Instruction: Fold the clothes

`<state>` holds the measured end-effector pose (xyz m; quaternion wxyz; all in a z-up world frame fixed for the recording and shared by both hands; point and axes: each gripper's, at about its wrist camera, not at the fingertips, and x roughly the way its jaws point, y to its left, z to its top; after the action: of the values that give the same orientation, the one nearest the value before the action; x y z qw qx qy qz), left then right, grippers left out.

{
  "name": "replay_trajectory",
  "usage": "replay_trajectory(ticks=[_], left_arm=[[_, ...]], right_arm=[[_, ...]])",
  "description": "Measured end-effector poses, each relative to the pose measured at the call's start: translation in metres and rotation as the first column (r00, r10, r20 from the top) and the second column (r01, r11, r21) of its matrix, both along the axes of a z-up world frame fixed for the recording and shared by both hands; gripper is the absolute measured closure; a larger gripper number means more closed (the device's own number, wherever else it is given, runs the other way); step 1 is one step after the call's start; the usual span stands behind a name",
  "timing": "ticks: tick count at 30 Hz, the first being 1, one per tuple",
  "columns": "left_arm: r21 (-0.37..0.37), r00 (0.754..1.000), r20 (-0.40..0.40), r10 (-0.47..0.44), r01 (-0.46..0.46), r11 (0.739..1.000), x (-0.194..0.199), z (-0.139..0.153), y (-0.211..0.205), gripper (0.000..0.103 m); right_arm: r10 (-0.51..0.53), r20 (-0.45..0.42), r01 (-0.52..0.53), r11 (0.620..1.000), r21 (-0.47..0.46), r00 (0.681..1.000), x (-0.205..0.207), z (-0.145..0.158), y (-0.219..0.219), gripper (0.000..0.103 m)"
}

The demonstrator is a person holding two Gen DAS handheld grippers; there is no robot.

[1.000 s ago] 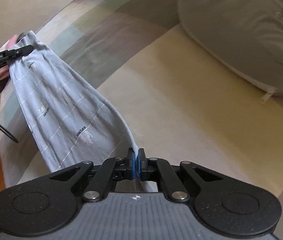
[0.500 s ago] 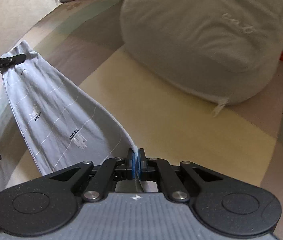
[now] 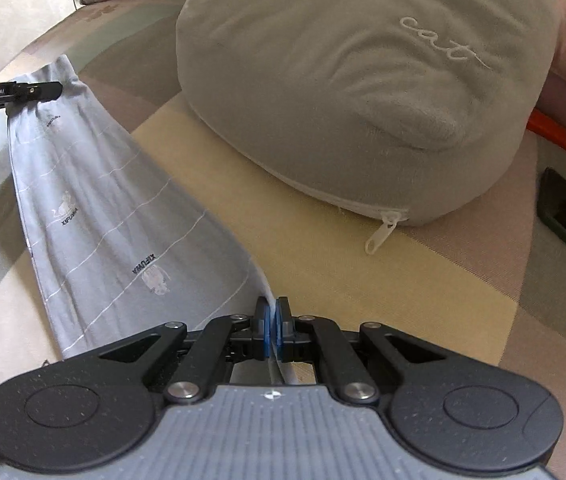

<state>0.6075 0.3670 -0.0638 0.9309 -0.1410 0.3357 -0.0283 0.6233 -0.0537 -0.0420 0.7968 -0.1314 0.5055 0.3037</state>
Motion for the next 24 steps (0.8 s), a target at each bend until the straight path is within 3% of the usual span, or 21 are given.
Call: replay_trajectory(ticks=[7, 11, 14, 17, 24], left_arm=[[0.082, 0.997, 0.005, 0.077, -0.078, 0.994, -0.002, 0.016, 0.014, 0.078], [0.217, 0.998, -0.030, 0.046, -0.038, 0.975, -0.014, 0.022, -0.015, 0.074], [0.298, 0.997, -0.069, -0.025, 0.045, 0.953, -0.029, 0.021, -0.055, 0.059], [0.348, 0.985, -0.114, -0.128, 0.161, 0.923, -0.049, 0.017, -0.106, 0.052], [0.342, 0.936, -0.171, -0.308, 0.350, 0.872, -0.100, 0.013, -0.217, 0.040]], right_arm=[[-0.053, 0.003, 0.052, 0.993, 0.103, 0.999, -0.003, 0.010, -0.007, 0.081], [-0.065, -0.005, 0.064, 0.983, 0.171, 0.998, -0.010, 0.020, -0.009, 0.074], [-0.054, -0.025, 0.058, 0.977, 0.205, 0.998, -0.033, 0.024, -0.015, 0.065], [-0.036, -0.079, 0.053, 0.972, 0.230, 0.996, -0.069, 0.022, -0.024, 0.060], [-0.011, -0.202, 0.061, 0.968, 0.243, 0.979, -0.149, 0.006, -0.051, 0.056]])
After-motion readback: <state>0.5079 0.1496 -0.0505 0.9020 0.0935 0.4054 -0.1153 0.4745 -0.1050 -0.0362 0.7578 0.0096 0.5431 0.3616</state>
